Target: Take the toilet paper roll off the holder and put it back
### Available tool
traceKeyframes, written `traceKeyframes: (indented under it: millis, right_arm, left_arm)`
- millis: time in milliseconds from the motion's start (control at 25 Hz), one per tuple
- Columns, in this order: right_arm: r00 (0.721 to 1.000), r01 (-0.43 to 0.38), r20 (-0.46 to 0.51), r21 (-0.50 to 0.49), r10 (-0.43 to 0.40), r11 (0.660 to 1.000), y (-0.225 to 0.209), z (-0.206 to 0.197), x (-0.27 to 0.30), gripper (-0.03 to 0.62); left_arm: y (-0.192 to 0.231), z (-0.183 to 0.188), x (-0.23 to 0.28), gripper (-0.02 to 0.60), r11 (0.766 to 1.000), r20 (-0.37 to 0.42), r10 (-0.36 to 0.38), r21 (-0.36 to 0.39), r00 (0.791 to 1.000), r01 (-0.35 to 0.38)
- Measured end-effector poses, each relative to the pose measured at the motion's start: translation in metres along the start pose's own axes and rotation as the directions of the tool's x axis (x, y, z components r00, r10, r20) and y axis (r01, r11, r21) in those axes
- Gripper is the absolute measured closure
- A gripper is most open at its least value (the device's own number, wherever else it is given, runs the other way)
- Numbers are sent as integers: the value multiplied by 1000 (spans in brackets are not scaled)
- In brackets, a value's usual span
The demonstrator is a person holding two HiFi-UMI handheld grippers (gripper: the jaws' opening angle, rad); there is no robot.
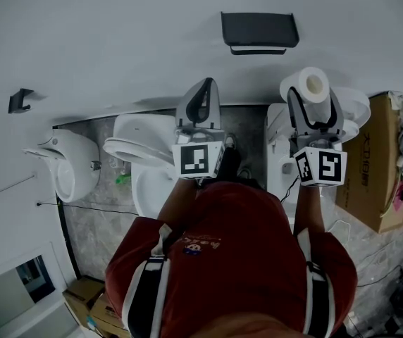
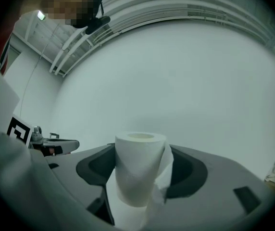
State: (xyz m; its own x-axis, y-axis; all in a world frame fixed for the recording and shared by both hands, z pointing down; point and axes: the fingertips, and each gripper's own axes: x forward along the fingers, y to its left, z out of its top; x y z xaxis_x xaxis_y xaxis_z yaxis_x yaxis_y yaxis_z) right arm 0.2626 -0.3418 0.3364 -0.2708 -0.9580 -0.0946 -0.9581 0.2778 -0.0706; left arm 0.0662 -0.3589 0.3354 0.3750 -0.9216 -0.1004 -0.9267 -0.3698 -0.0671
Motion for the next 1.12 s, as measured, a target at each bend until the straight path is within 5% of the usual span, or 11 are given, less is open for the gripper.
traceKeyframes:
  millis: [600,1120]
  right_arm:
    - [984,-49,163,-125,69,991,0,89,66,281]
    - [993,-97,56,-151,107,984,15,65,148,281]
  left_arm:
    - [18,-15,15,568,999,13,9,-51,1000,-8]
    - [54,-36,25,568,993,-11,50,-103,999,-51]
